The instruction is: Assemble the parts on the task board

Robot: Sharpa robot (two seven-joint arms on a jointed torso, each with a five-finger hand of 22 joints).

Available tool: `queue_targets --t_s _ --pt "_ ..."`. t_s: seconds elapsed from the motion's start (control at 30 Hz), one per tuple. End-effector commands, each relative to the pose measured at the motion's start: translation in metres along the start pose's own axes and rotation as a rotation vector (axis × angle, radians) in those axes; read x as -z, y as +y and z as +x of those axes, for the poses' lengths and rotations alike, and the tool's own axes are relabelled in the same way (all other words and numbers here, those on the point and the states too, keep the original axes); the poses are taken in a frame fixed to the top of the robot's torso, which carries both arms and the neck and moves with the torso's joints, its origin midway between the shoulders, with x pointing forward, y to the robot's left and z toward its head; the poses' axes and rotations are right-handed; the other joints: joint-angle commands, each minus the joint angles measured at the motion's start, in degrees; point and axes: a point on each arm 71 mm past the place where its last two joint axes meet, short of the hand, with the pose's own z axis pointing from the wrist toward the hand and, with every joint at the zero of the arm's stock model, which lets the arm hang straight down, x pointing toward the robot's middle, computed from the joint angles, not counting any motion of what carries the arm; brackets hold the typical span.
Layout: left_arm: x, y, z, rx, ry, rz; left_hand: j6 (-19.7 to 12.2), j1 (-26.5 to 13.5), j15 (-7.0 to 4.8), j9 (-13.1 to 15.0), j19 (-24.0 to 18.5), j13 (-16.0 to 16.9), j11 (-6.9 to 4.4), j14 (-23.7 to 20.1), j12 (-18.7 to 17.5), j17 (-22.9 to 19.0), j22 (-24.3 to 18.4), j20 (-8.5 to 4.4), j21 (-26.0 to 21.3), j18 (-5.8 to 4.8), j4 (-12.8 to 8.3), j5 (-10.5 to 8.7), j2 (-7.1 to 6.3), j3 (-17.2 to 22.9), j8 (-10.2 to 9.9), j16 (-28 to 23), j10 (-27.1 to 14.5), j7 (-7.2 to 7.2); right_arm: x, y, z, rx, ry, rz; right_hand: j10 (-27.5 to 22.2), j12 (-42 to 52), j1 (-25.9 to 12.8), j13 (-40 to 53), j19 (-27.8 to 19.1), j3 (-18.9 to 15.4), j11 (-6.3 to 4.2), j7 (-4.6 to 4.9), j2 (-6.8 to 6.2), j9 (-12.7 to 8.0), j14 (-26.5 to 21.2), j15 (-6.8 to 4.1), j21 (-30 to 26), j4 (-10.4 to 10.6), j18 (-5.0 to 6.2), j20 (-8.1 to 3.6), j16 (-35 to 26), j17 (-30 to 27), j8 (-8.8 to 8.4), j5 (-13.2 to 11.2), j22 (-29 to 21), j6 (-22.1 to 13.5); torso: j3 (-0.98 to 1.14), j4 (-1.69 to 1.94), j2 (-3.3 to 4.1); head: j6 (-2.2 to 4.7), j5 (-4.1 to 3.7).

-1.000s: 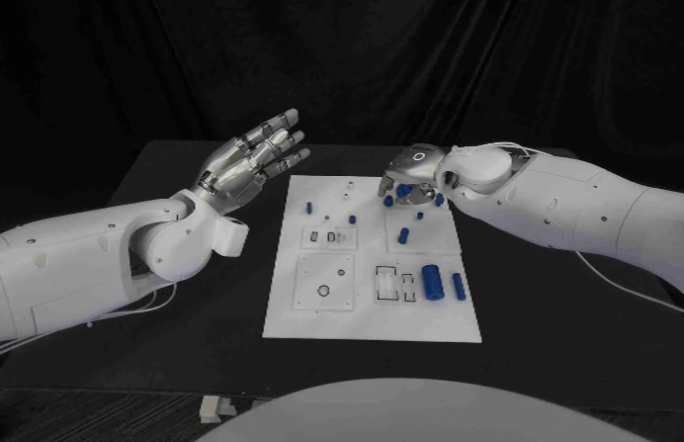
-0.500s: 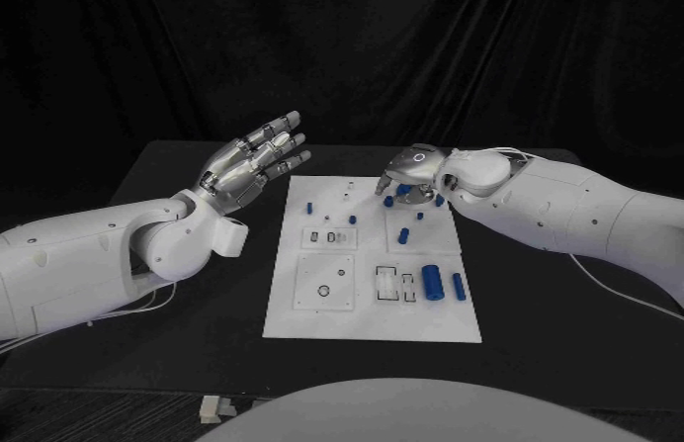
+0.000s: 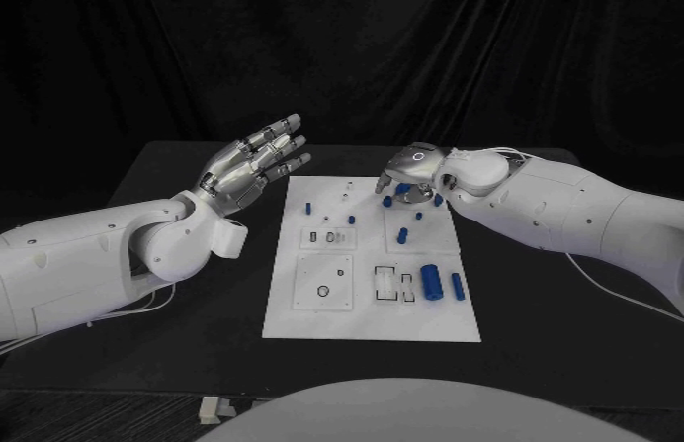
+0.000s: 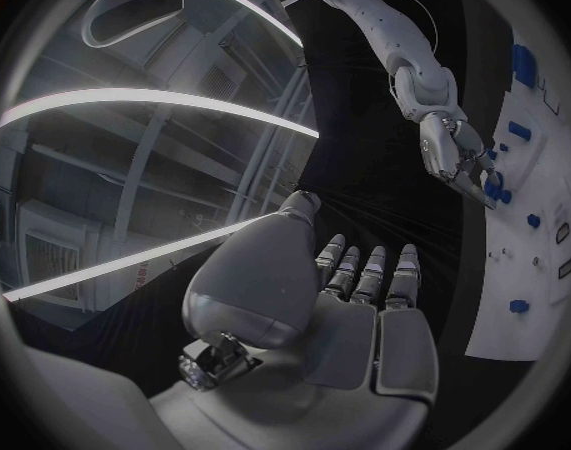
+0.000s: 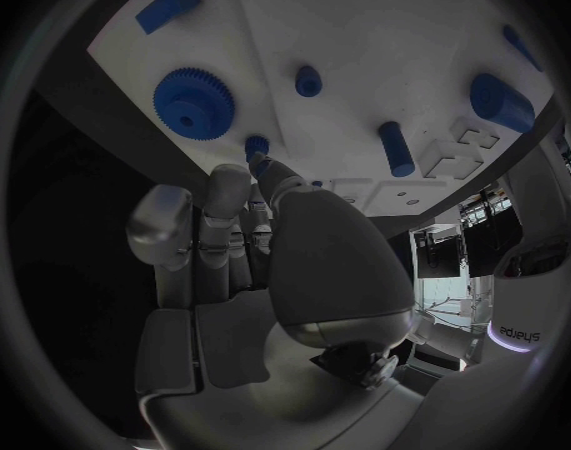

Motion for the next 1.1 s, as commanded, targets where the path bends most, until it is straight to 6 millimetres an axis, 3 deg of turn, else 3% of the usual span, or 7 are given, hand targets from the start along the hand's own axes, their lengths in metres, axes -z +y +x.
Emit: queue_targets --t_s 0.03,0.17,0.47,0.63,0.8,1.1 --pt "-0.001 0.001 0.002 0.013 0.017 0.002 0.15 0.70 0.24 0.03 -0.10 -0.04 -0.18 -0.05 -0.25 0.03 -0.03 0.48 0.10 0.56 -0.12 0.40 -0.01 0.49 0.21 0.10 -0.18 0.25 0.000 0.000 0.001 -0.004 -0.011 0.005 1.17 0.52 -1.10 0.07 -0.21 -0.11 0.19 0.83 -0.10 0.12 0.17 0.04 0.23 0.67 -1.21 -0.09 0.31 0.53 -0.15 -1.54 0.48 0.10 -0.01 -0.02 -0.03 0.01 -0.26" --pt "0.000 0.001 0.002 0.013 0.018 0.000 0.19 0.75 0.25 0.04 -0.07 -0.04 -0.17 -0.05 -0.22 0.03 -0.02 0.49 0.11 0.56 -0.18 0.46 -0.01 0.55 0.22 0.09 -0.18 0.27 -0.001 0.001 0.004 -0.011 -0.006 0.004 2.06 0.85 -1.25 0.10 -0.10 -0.19 0.01 0.56 -0.24 0.27 0.28 -0.01 0.50 0.85 -1.29 -0.07 0.65 1.16 0.01 -2.30 1.04 0.46 0.01 -0.02 -0.04 0.01 -0.38" --pt "0.000 0.001 0.002 0.015 0.019 -0.004 0.39 0.86 0.25 0.07 -0.09 -0.04 -0.16 -0.10 -0.22 0.02 -0.03 0.50 0.09 0.56 -0.35 0.59 0.04 0.77 0.30 0.04 -0.20 0.47 -0.002 0.002 0.011 -0.017 0.003 0.010 3.15 1.24 -1.23 0.15 -0.02 -0.08 0.04 1.15 -0.24 0.47 0.43 -0.03 0.82 1.02 -1.39 -0.10 1.25 2.24 0.19 -2.54 1.68 0.89 -0.01 -0.01 -0.04 0.01 -0.32" --pt "0.000 0.001 0.003 0.021 0.026 0.012 4.03 0.85 0.32 0.61 0.16 0.10 0.47 0.20 0.61 0.12 0.03 0.53 0.21 0.59 -0.87 0.81 -0.18 1.51 1.82 0.52 0.10 1.63 -0.003 0.003 0.016 -0.018 0.004 0.008 3.94 1.20 -0.42 -0.03 -0.01 1.00 -0.08 1.74 -0.05 1.17 0.52 -0.08 1.11 0.88 -1.49 -0.12 1.81 3.28 0.91 -0.77 2.37 2.37 0.00 0.05 -0.03 0.01 -0.46" --pt "0.000 0.000 0.004 0.027 0.032 0.023 4.65 0.89 0.26 0.67 0.39 0.17 0.63 0.55 1.08 0.21 0.09 0.53 0.34 0.62 -1.12 1.09 -0.33 1.81 2.17 0.96 0.34 1.77 -0.003 0.005 0.022 -0.022 0.010 0.006 5.03 1.15 -0.13 -0.13 -0.01 2.06 -0.33 2.06 -0.04 2.08 0.54 -0.22 1.30 1.00 -1.52 -0.23 2.17 3.96 1.81 0.03 2.82 4.13 -0.01 0.03 -0.01 0.01 -0.24" --pt "0.002 0.000 0.002 0.024 0.026 0.022 4.86 0.91 0.24 0.70 0.37 0.18 0.70 0.55 1.18 0.20 0.08 0.53 0.31 0.62 -1.17 1.15 -0.33 1.90 2.27 0.92 0.40 1.83 -0.003 0.009 0.024 -0.013 -0.038 0.001 8.92 1.28 1.01 -0.15 -0.15 4.56 -1.68 4.09 0.65 5.27 0.38 -1.00 1.47 0.81 -1.53 -0.80 2.25 4.33 4.91 0.27 3.55 9.52 -0.01 0.11 0.10 0.01 -0.20"
